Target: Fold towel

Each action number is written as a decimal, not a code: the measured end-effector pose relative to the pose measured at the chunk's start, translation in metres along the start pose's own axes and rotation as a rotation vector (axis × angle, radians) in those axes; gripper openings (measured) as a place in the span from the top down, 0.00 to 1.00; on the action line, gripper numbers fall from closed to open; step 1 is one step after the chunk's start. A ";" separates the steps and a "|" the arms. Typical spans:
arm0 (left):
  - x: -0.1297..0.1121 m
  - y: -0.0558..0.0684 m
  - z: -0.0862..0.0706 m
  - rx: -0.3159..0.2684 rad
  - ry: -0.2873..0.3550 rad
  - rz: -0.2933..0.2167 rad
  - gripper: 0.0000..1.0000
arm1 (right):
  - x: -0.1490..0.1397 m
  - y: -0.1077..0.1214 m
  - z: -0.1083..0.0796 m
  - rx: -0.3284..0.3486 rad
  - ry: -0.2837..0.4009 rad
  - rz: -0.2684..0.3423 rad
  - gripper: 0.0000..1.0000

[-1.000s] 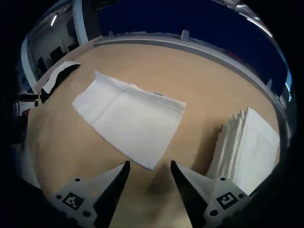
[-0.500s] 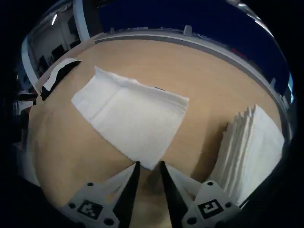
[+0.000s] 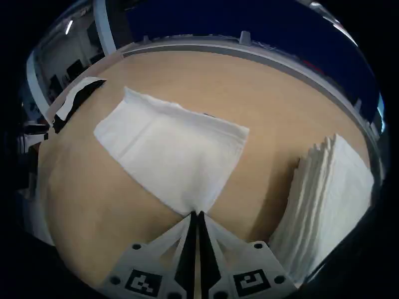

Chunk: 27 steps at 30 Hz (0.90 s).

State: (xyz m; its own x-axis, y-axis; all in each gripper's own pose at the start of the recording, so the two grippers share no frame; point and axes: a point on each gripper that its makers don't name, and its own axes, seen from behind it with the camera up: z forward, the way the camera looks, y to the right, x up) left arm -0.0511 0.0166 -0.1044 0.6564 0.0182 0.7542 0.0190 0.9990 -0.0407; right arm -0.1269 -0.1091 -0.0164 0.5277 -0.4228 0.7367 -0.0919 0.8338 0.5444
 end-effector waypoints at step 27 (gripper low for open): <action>0.009 0.004 -0.005 -0.014 0.007 0.004 0.05 | 0.076 -0.025 -0.046 0.036 0.097 -0.106 0.98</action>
State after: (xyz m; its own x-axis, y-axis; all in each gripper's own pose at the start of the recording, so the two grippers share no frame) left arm -0.0413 0.0210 -0.1010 0.6621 0.0221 0.7491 0.0265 0.9982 -0.0530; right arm -0.0452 -0.1456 0.0078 0.6152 -0.4702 0.6328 -0.0606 0.7721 0.6326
